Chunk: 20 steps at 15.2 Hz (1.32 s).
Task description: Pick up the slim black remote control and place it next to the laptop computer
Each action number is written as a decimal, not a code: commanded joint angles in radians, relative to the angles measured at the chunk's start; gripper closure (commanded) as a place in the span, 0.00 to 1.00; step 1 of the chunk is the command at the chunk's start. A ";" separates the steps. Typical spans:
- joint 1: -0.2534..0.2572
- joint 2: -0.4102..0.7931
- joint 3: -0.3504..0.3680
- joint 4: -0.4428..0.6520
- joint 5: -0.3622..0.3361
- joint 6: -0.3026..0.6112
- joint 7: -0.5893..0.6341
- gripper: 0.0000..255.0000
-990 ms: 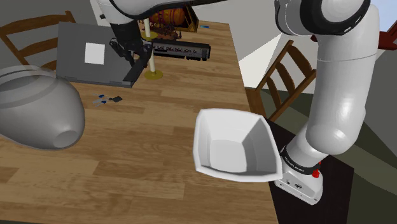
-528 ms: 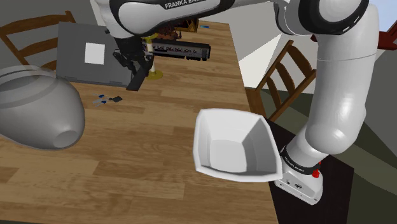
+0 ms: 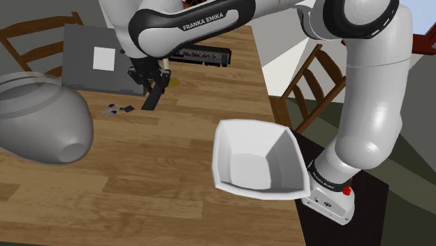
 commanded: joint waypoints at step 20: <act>0.005 0.059 -0.032 -0.088 -0.056 0.126 0.058 0.00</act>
